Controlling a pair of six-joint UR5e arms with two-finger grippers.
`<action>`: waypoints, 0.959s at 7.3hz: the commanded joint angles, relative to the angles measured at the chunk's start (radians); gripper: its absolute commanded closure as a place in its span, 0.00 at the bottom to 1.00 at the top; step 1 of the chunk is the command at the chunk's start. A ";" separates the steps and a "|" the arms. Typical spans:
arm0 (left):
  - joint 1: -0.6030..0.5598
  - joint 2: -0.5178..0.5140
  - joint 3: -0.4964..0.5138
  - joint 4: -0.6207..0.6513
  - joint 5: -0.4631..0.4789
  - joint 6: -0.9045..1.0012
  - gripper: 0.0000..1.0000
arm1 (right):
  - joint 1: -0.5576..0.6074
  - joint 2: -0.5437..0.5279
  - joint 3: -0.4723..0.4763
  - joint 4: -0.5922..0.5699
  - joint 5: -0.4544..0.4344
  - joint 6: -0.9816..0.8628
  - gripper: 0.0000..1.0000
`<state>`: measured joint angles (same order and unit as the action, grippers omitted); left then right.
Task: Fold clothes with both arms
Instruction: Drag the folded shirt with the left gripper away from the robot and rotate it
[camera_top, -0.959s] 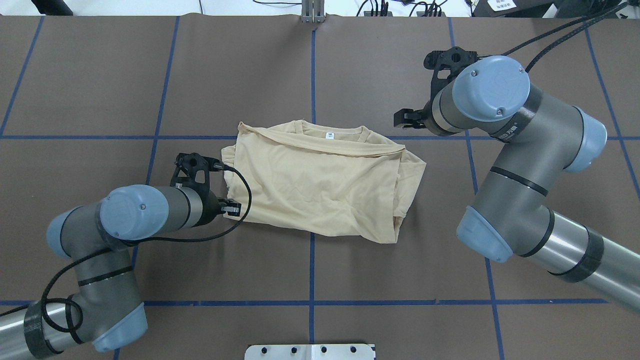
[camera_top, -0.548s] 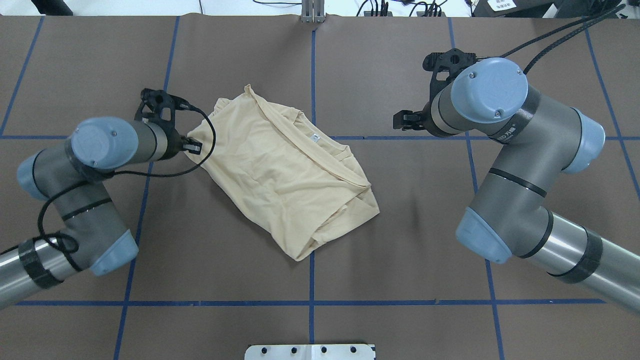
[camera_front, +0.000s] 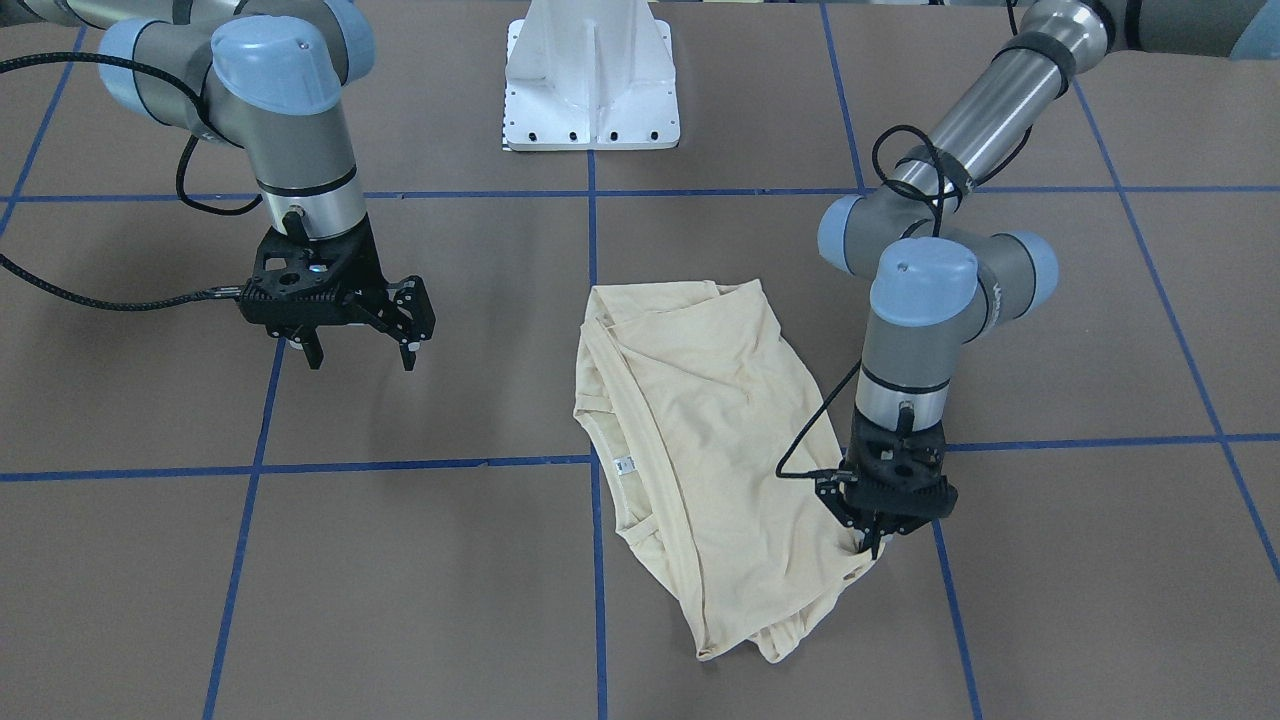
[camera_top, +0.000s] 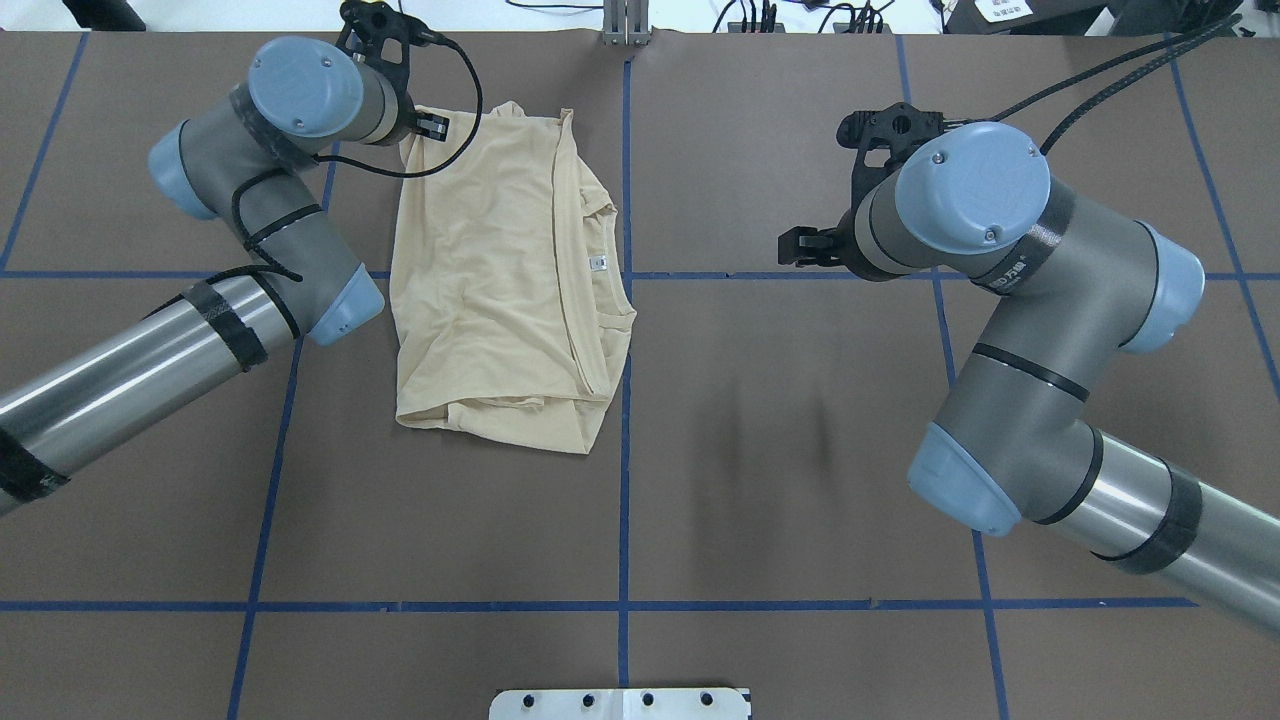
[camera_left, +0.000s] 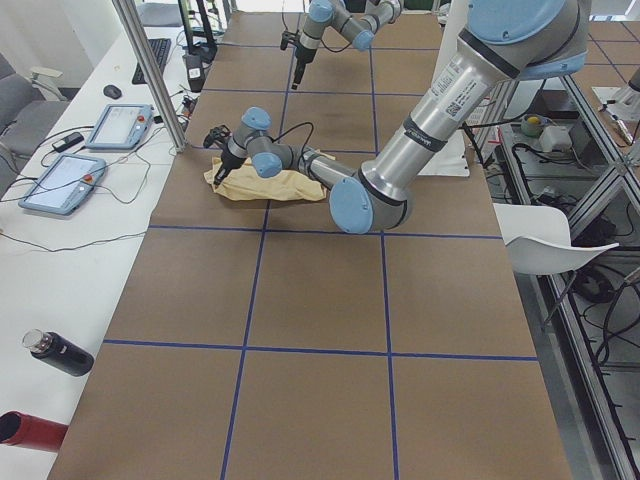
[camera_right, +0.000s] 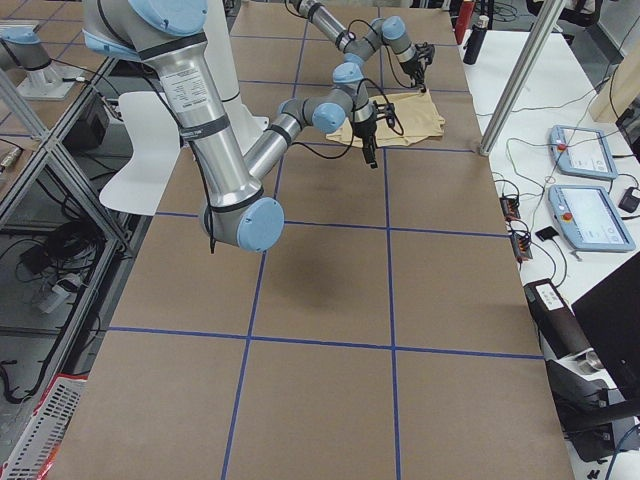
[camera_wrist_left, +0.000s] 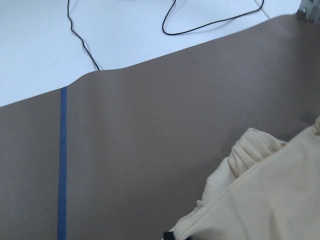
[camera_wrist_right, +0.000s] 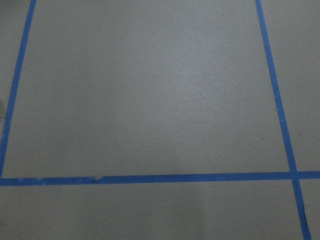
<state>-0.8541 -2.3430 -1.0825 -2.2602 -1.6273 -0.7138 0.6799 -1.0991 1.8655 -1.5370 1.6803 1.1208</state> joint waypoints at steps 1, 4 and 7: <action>-0.101 0.042 -0.008 -0.126 -0.191 0.143 0.00 | -0.022 0.031 -0.006 0.000 -0.011 0.031 0.00; -0.105 0.255 -0.308 -0.118 -0.216 0.137 0.00 | -0.109 0.227 -0.159 -0.006 -0.063 0.236 0.01; -0.097 0.278 -0.336 -0.116 -0.210 0.090 0.00 | -0.206 0.459 -0.489 0.027 -0.221 0.425 0.36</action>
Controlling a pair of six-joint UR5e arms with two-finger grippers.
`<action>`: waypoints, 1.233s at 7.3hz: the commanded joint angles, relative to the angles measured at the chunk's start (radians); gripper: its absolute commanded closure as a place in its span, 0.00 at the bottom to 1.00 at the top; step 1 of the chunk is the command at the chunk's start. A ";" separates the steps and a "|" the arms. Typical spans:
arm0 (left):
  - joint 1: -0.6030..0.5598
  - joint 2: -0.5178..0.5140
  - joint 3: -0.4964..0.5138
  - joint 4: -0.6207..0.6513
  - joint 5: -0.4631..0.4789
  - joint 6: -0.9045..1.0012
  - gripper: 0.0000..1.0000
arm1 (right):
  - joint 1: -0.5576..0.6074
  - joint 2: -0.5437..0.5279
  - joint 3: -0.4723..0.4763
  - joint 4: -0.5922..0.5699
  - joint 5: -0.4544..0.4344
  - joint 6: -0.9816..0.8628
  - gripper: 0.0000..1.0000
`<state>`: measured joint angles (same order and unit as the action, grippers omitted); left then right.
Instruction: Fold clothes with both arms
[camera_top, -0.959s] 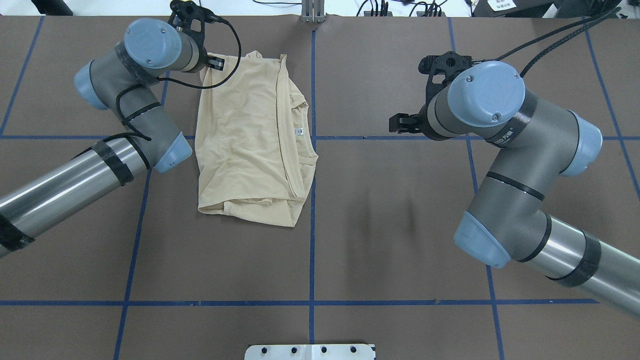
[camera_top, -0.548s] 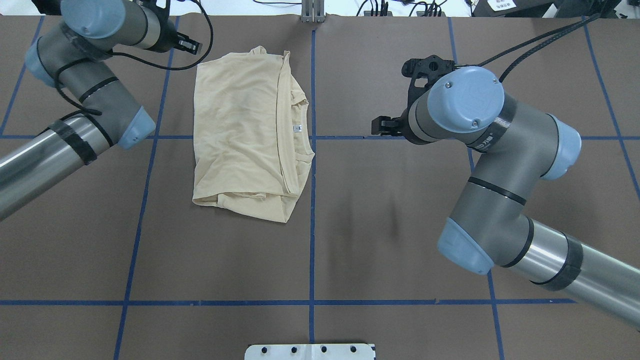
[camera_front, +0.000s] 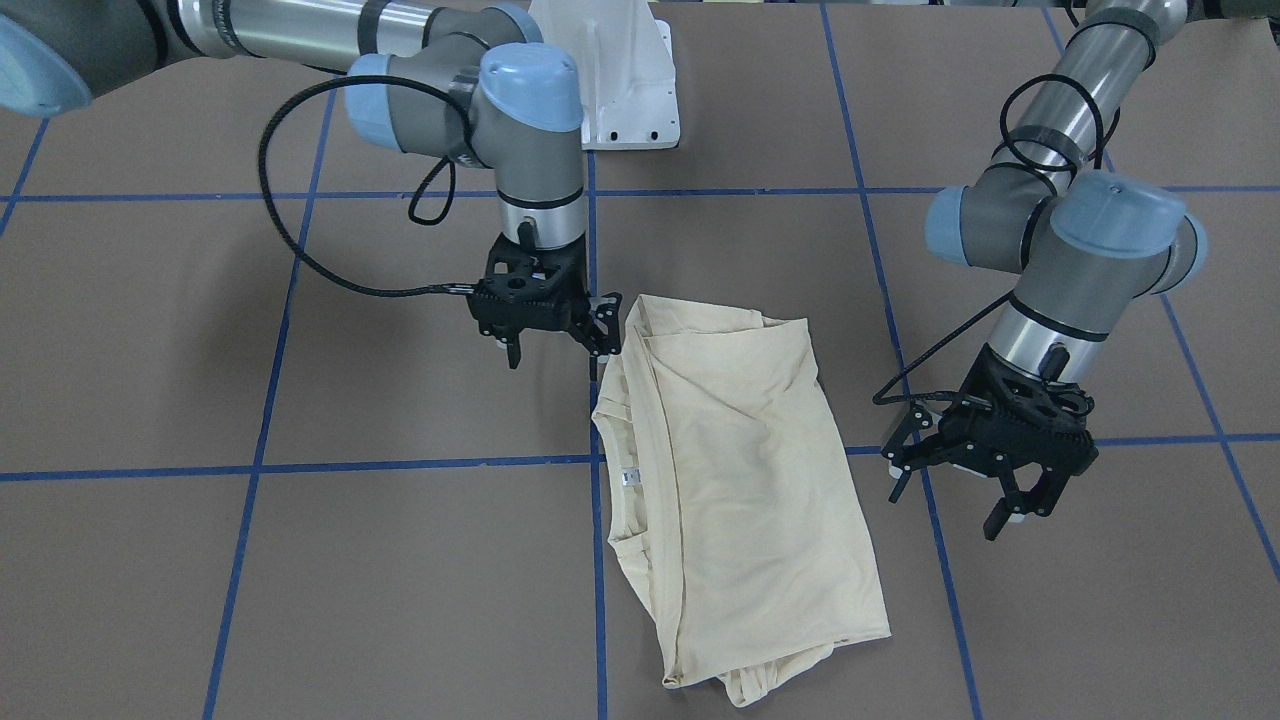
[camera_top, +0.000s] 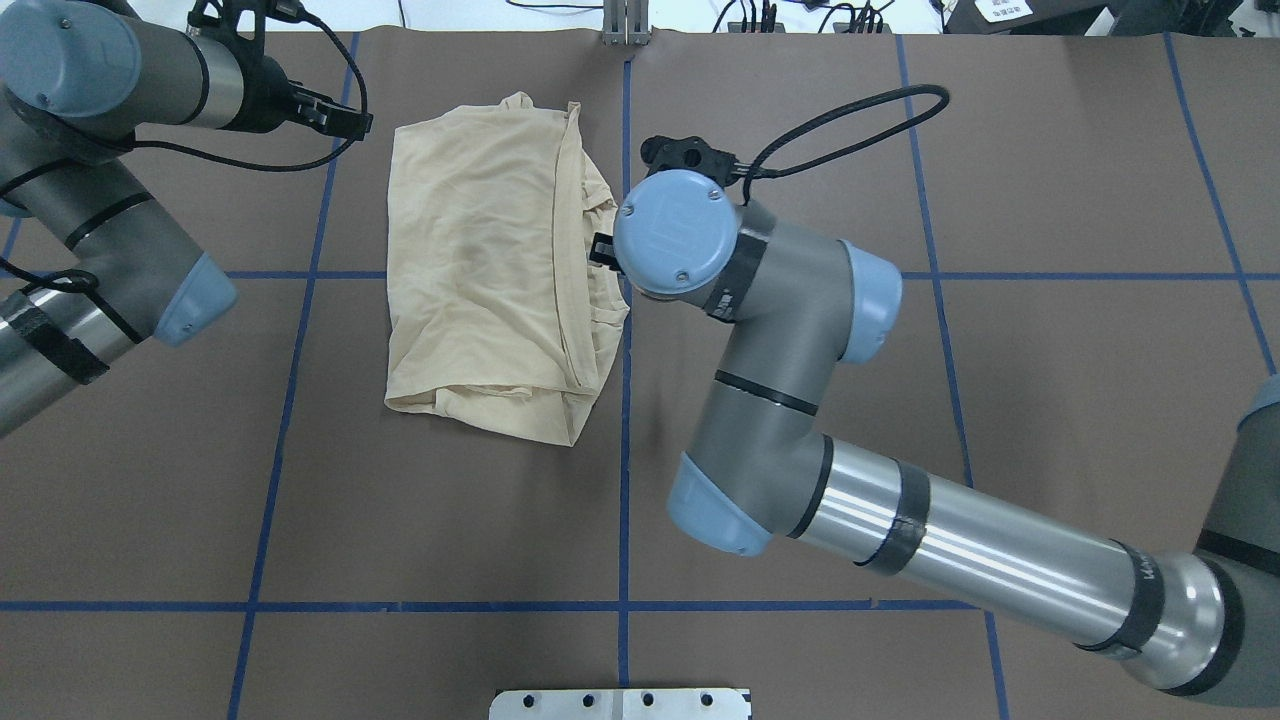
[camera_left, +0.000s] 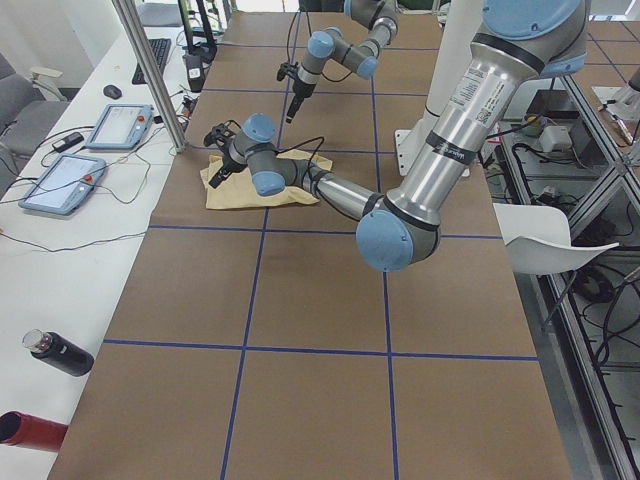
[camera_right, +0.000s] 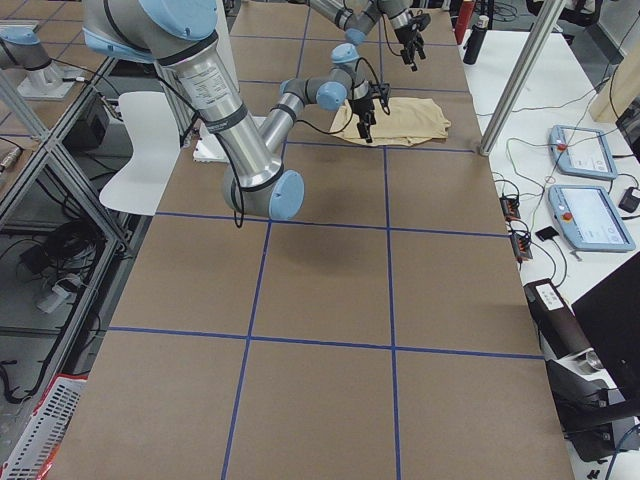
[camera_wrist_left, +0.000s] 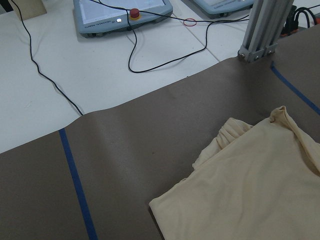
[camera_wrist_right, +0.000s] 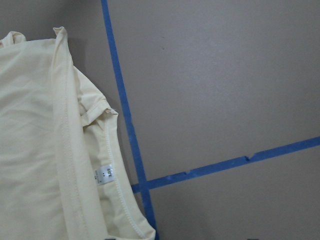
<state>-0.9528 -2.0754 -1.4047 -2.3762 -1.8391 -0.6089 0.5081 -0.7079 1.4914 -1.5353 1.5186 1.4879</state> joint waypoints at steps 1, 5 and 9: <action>0.003 0.012 -0.017 -0.001 0.003 -0.022 0.00 | -0.039 0.070 -0.172 0.078 -0.069 0.049 0.56; 0.008 0.020 -0.014 0.000 0.003 -0.023 0.00 | -0.049 0.116 -0.307 0.118 -0.089 0.042 0.56; 0.009 0.020 -0.013 -0.001 0.003 -0.022 0.00 | -0.072 0.116 -0.306 0.116 -0.091 0.040 0.60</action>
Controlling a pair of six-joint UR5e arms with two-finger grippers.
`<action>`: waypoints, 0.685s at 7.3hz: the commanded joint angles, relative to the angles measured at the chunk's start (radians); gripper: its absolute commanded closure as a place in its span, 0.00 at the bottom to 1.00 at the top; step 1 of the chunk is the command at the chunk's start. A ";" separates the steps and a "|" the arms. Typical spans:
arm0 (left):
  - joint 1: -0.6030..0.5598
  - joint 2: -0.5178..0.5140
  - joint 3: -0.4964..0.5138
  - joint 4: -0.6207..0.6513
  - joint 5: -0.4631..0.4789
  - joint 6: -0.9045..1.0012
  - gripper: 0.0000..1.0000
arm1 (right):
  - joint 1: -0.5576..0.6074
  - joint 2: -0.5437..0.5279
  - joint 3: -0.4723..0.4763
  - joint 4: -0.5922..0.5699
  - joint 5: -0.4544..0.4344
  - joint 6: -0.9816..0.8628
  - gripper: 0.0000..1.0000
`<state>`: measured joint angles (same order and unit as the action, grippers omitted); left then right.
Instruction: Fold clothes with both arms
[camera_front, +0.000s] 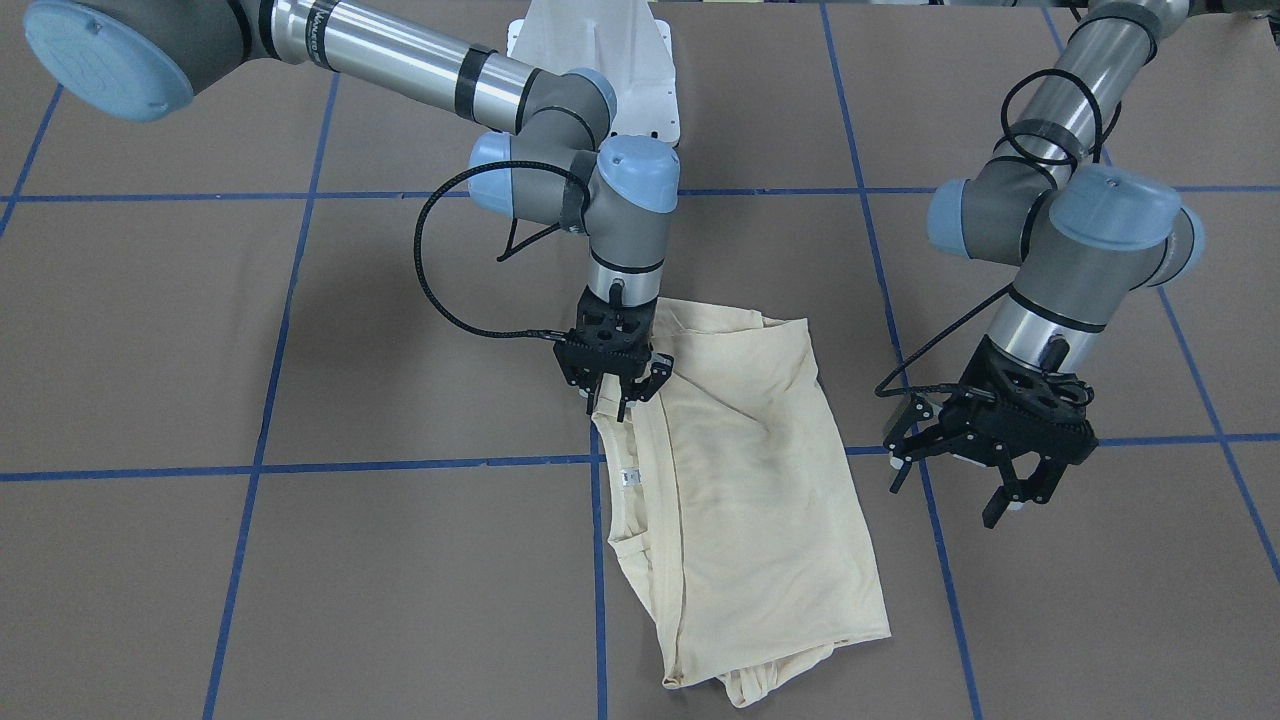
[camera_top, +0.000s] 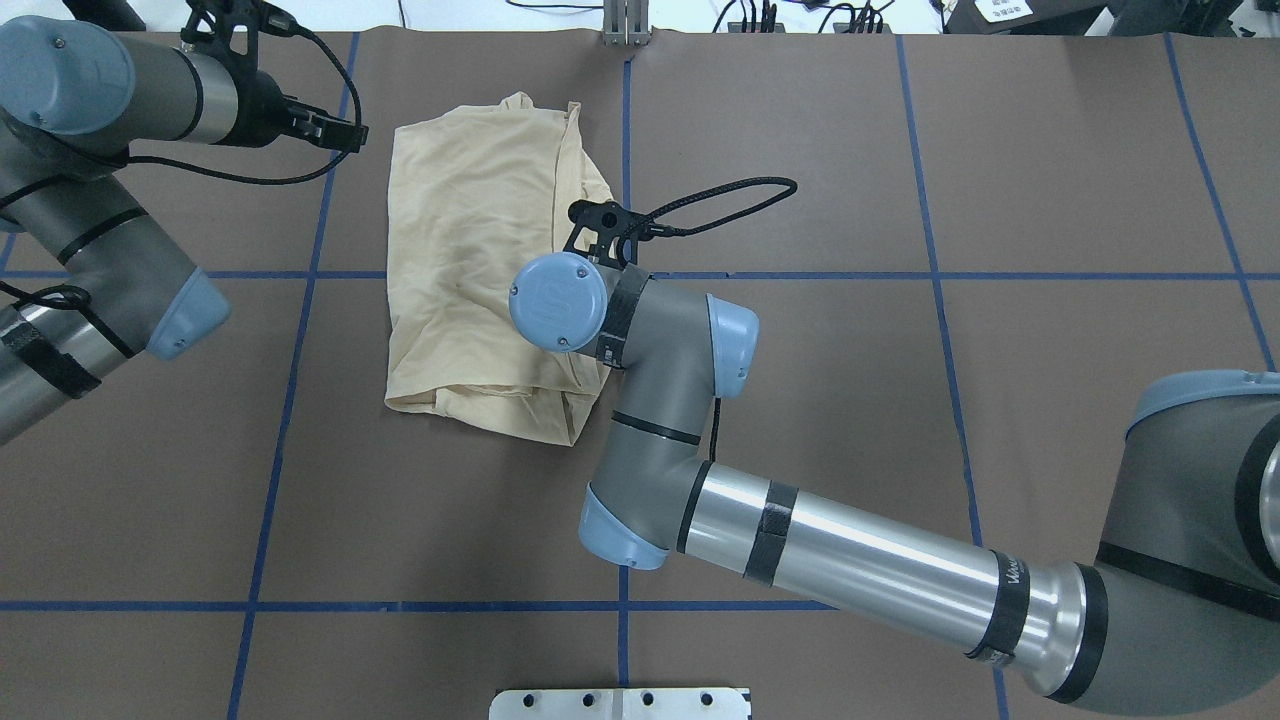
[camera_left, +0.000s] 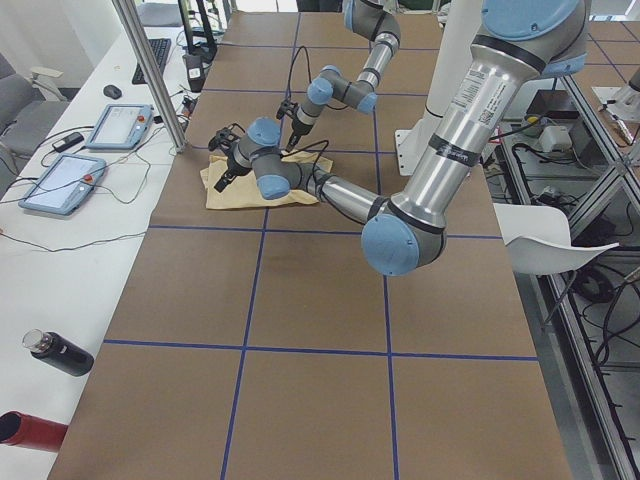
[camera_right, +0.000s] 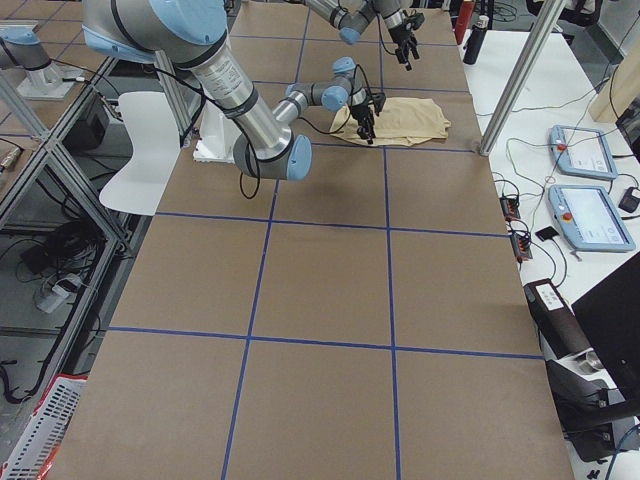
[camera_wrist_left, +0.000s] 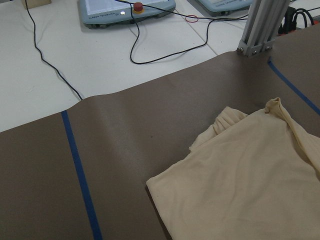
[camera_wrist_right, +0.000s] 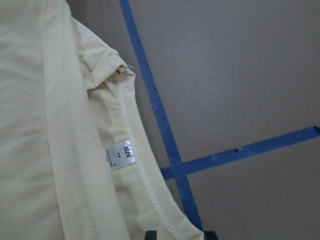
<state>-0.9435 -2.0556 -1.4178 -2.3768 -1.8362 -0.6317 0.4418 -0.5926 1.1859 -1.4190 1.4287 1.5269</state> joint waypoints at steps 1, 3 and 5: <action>0.000 0.000 0.000 0.001 0.000 0.001 0.00 | -0.008 -0.001 0.000 0.000 -0.001 0.001 0.62; 0.002 0.002 0.000 -0.001 0.000 0.001 0.00 | -0.008 -0.004 0.000 -0.002 -0.001 -0.001 0.73; 0.002 0.002 0.000 0.001 0.000 -0.003 0.00 | -0.008 -0.006 0.000 -0.005 0.001 -0.008 0.75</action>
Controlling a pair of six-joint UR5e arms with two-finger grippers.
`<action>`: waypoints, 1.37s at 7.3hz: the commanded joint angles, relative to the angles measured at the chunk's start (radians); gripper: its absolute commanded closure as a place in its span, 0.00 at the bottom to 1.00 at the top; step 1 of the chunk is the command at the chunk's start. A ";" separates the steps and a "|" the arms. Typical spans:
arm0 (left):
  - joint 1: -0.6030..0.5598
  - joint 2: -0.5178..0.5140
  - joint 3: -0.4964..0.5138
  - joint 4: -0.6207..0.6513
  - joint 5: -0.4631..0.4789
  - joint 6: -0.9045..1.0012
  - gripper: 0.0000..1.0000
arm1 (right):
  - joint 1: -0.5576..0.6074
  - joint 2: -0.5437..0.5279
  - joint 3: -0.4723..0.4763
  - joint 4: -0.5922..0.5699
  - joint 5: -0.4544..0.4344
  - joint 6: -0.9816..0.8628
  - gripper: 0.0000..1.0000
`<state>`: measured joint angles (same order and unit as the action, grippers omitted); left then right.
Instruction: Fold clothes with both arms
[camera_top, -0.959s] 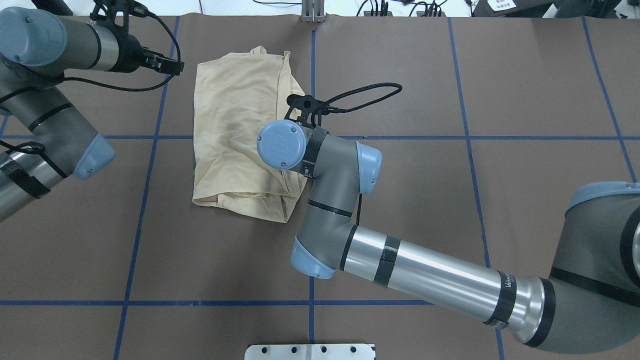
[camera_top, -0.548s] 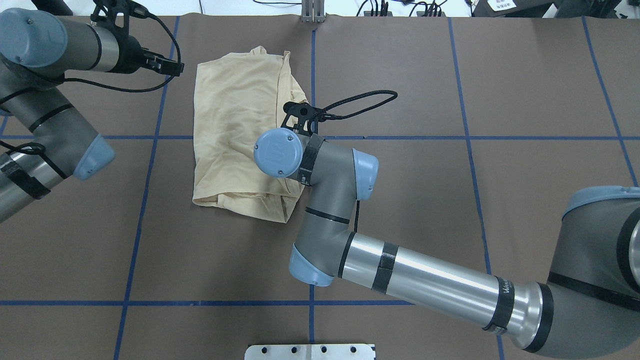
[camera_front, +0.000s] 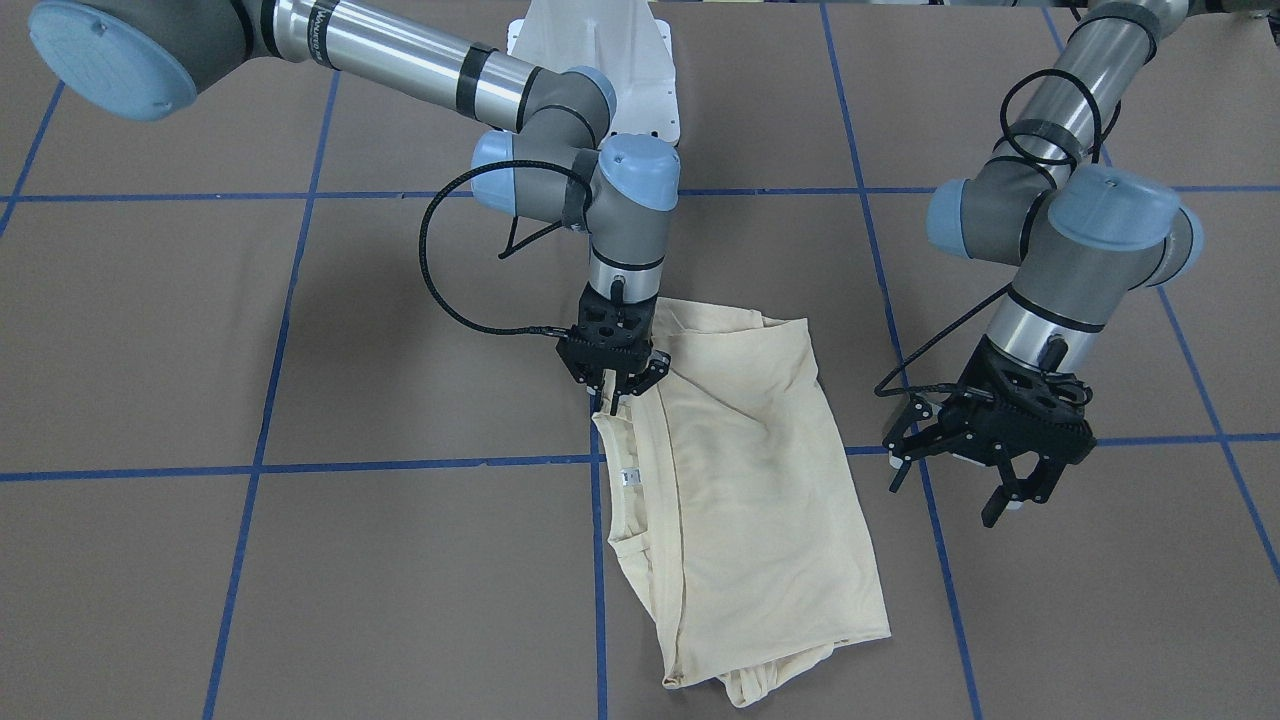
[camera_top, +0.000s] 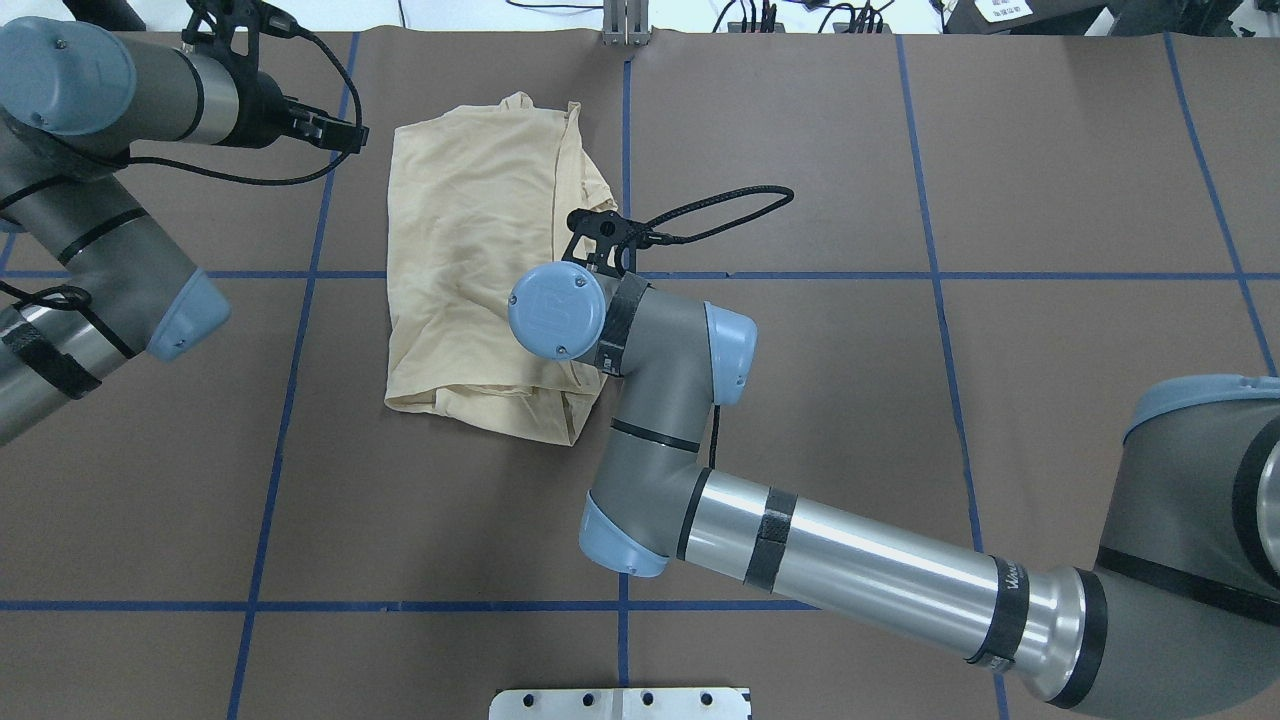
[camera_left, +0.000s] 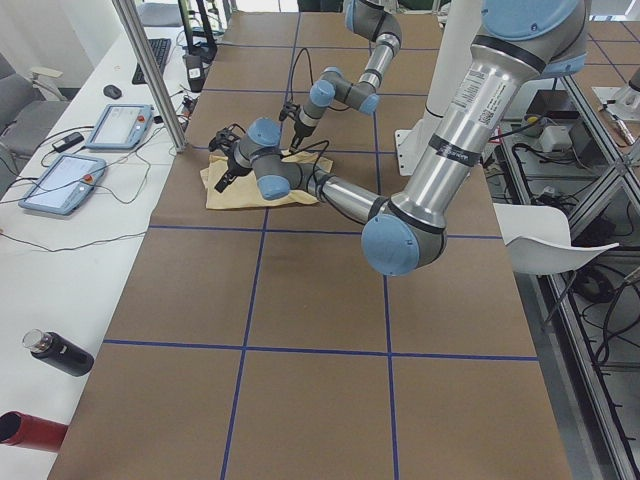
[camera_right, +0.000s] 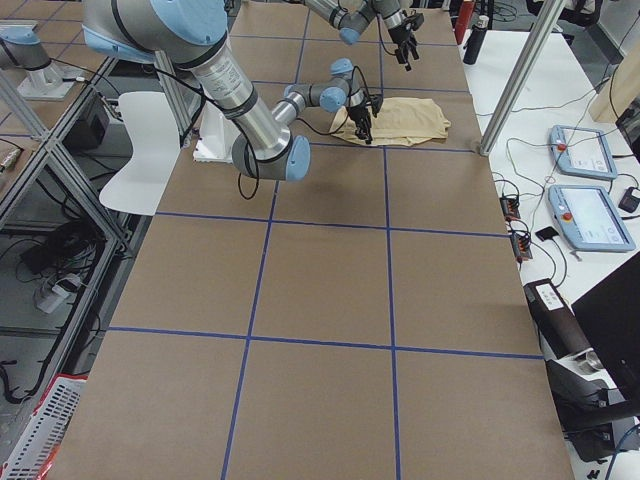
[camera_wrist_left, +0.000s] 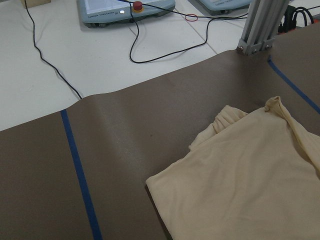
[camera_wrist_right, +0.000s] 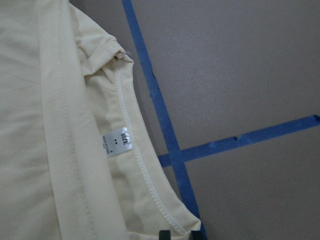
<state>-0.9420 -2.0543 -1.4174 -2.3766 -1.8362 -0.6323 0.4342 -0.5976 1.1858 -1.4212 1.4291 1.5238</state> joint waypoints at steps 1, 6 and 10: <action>0.000 -0.001 0.000 -0.001 0.000 -0.004 0.00 | 0.000 -0.002 0.000 -0.004 0.001 -0.005 0.84; 0.009 -0.001 -0.002 -0.004 0.000 -0.032 0.00 | -0.006 -0.260 0.402 -0.131 0.011 -0.022 1.00; 0.014 -0.001 -0.005 -0.006 0.000 -0.038 0.00 | -0.133 -0.500 0.656 -0.159 -0.079 -0.017 1.00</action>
<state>-0.9286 -2.0556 -1.4214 -2.3822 -1.8362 -0.6693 0.3352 -1.0456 1.8004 -1.5779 1.3771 1.5049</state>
